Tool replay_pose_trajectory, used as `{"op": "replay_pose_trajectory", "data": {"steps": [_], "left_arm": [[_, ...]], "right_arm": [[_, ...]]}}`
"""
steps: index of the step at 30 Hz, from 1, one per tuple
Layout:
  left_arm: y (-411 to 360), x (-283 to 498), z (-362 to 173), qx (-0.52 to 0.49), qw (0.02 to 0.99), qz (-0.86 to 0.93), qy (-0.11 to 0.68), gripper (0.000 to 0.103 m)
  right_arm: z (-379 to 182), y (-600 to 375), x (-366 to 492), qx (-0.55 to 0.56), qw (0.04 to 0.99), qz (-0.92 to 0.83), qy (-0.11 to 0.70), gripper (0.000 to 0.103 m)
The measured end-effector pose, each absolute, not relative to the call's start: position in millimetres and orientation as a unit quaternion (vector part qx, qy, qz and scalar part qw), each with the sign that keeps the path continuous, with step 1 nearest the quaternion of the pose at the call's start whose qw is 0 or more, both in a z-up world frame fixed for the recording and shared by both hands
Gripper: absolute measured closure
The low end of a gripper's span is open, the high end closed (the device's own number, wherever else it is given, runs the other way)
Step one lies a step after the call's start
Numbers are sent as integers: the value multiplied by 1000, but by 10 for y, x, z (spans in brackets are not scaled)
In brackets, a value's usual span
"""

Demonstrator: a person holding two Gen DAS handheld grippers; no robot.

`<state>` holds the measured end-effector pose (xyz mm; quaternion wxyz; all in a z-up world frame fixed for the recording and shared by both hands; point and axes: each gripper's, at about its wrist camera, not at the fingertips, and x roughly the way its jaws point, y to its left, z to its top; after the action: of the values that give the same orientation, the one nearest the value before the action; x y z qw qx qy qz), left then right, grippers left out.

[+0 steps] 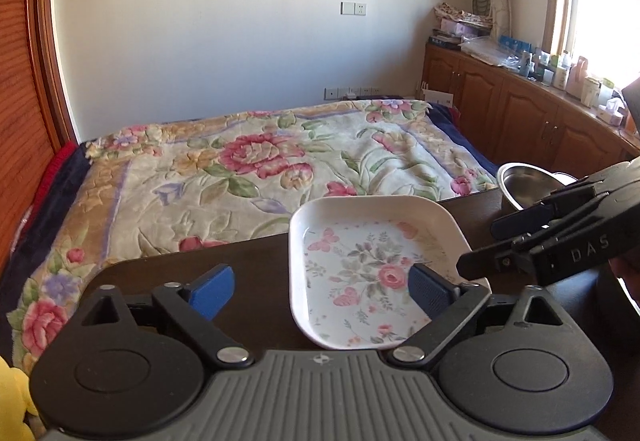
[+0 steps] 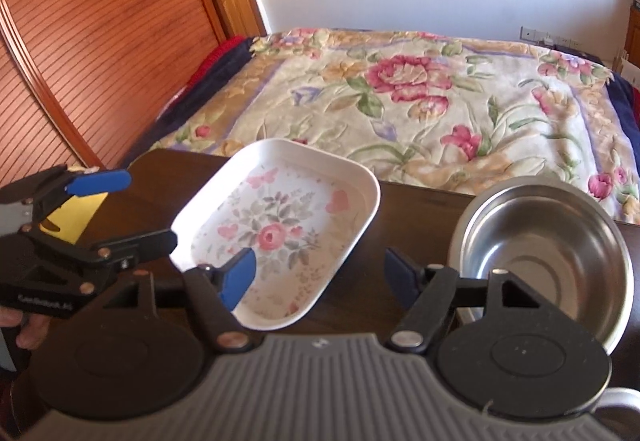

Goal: Organize plates and bowls

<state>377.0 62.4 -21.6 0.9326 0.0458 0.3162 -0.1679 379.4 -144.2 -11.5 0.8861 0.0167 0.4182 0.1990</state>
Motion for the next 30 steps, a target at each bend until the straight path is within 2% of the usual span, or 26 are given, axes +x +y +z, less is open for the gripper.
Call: {"op": "replay_pose_trajectory", "data": {"steps": [3,7,12,17,25,30], "left_arm": [[641,3836,-272,35,930,-171,324,17],[630,3883,-336,36,927,-170,332,31],[626,3944,-397,36,925,-167,340,42],[625,4013,-433,34,925,-159,344,56],[632,4074,-501,39,923,-150,353,82],[623,4083,-524,42,922,-150,355,87]], "right_arm": [[-136,-1409,3832,6,883,201,425,33],[-162,-1366,3866,-3,880,199,430,43],[-212,-1337,3909,-16,877,193,440,54],[-242,-1330,3955,-22,876,187,444,58],[-256,-1318,3987,-32,875,184,447,71],[-276,-1315,4004,-38,874,183,449,76]]}}
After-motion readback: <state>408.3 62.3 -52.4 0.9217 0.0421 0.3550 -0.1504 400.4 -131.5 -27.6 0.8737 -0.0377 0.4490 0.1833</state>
